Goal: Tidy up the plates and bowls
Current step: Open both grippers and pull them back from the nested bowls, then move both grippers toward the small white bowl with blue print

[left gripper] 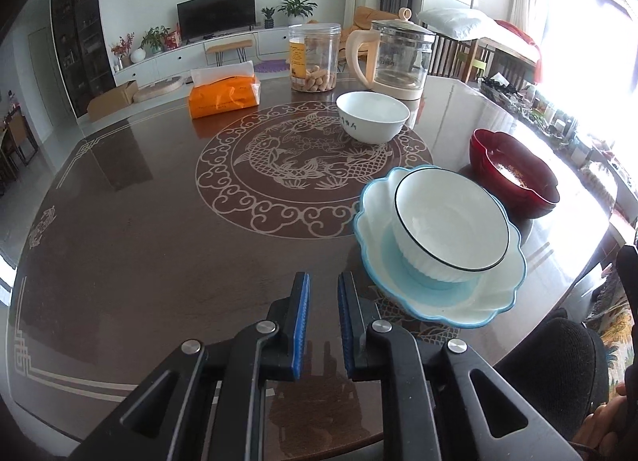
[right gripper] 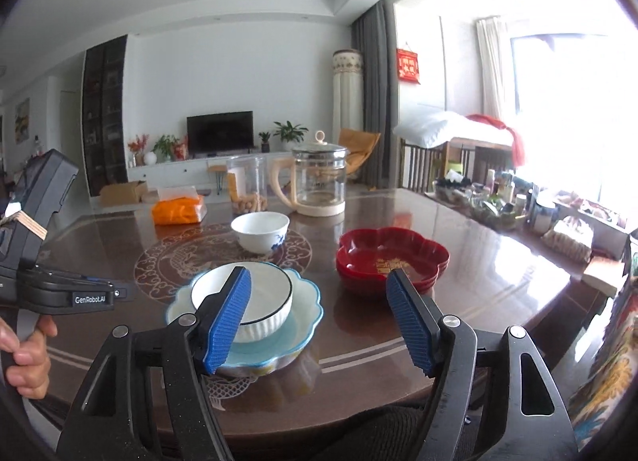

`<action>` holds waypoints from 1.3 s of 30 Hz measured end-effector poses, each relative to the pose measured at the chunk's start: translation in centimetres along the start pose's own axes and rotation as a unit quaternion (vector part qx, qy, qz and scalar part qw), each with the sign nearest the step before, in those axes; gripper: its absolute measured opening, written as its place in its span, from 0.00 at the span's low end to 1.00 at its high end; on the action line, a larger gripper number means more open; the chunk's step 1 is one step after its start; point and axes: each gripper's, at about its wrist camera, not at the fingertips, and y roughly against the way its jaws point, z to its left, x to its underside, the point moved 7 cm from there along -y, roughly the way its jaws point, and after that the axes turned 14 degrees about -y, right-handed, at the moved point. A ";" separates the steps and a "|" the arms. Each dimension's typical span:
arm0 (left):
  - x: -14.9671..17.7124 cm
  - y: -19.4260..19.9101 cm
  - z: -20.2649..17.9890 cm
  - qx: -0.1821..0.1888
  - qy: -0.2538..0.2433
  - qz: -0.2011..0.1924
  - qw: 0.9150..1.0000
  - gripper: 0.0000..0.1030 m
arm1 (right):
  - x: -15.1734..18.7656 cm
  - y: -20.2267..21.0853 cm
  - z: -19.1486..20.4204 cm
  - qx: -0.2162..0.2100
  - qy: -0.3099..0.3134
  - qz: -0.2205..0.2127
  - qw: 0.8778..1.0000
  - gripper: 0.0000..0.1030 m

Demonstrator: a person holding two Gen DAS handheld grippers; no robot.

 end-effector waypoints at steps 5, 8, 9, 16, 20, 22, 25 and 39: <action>0.2 0.8 0.6 -0.016 0.006 -0.006 1.000 0.32 | 0.3 -0.9 -0.3 0.008 -0.004 0.017 1.000 0.72; -0.1 2.0 1.3 -0.039 0.031 -0.035 0.998 0.85 | 0.4 -0.6 -0.7 0.010 -0.012 0.015 1.000 0.72; -0.3 2.5 1.5 -0.052 0.031 -0.044 0.997 0.85 | 0.6 -0.5 -0.7 0.011 -0.012 0.016 1.000 0.72; -1.0 3.2 2.3 -0.117 0.015 -0.051 0.992 0.97 | 1.0 -0.4 -0.6 0.014 -0.009 0.020 1.000 0.72; -0.6 2.8 2.8 -0.152 0.008 -0.037 0.988 0.97 | 1.2 -0.8 -0.8 0.020 -0.008 0.030 0.999 0.72; -0.4 2.5 2.9 -0.164 0.010 -0.026 0.986 0.97 | 1.3 -0.8 -1.0 0.024 -0.012 0.033 0.999 0.72; 0.0 2.4 3.3 -0.181 0.018 -0.008 0.983 0.97 | 1.3 -0.8 -1.4 0.028 -0.019 0.033 0.999 0.72; 0.9 1.6 3.5 -0.142 0.016 0.016 0.990 0.97 | 1.4 -0.8 -1.6 0.036 -0.024 0.038 0.998 0.73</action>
